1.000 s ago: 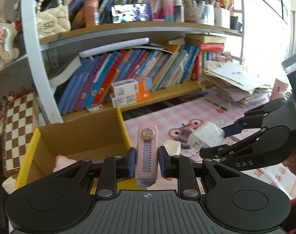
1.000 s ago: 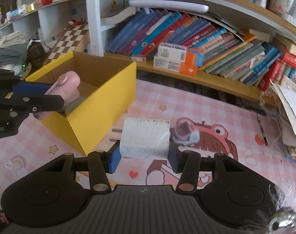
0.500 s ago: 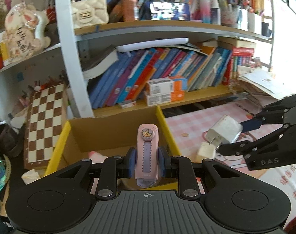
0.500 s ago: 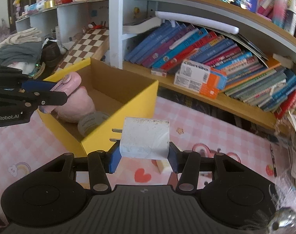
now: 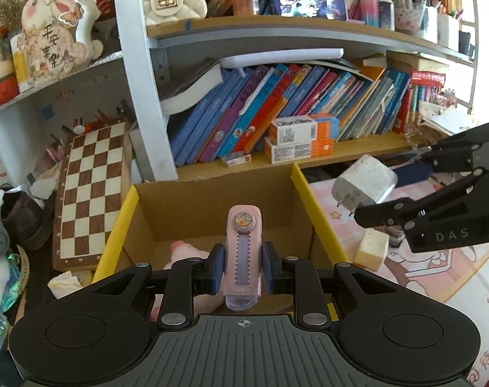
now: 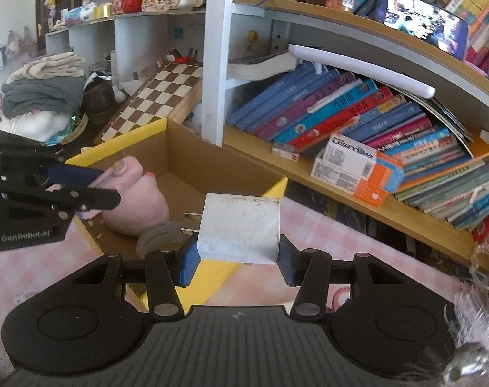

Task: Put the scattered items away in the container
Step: 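Lift the knife with the left tool while the right tool carries the charger toward the box, then lower the knife into the box with the left tool while the right tool drops the charger in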

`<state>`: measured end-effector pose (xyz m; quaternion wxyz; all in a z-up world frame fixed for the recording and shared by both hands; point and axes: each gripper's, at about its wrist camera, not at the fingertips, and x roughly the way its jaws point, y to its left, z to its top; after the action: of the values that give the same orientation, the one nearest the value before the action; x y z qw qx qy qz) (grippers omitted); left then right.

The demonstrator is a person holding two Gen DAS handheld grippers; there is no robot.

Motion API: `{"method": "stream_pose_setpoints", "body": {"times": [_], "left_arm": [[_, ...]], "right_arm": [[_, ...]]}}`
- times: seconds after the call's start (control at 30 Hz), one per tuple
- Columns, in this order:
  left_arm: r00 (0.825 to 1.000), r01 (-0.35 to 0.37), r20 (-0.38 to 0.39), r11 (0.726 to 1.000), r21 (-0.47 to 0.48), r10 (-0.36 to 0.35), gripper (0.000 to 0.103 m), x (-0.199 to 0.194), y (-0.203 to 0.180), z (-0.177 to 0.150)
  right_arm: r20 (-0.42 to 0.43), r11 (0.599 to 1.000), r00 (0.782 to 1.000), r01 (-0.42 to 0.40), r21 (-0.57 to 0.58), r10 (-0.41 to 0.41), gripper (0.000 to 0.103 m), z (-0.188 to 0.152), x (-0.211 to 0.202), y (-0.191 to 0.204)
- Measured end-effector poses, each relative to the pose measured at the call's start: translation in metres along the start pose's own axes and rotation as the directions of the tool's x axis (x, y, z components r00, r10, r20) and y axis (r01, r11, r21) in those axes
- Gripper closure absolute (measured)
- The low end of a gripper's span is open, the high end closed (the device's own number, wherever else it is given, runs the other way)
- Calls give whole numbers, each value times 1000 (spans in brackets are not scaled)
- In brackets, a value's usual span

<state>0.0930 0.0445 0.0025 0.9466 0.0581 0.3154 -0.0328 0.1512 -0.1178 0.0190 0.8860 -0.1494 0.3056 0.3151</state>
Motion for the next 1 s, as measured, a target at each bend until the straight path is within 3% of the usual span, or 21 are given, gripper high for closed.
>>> {"method": "stream_pose_setpoints", "body": {"times": [0.57,0.87,1.0], "left_arm": [[994,12,-109,1000,22,-10,80,37,6,-8],[988,52,-147,997,52,-44,80,54,1,-5],[985,68,-164,995,68,-56,80,60,-3,-4]], "right_arm": [[3,995,997,-79,-64,79,56,32,47,8],[-30,987,992,-127,-100,124,56,47,78,14],[-88,981,982,-174,-85,167,56,53,100,10]]}}
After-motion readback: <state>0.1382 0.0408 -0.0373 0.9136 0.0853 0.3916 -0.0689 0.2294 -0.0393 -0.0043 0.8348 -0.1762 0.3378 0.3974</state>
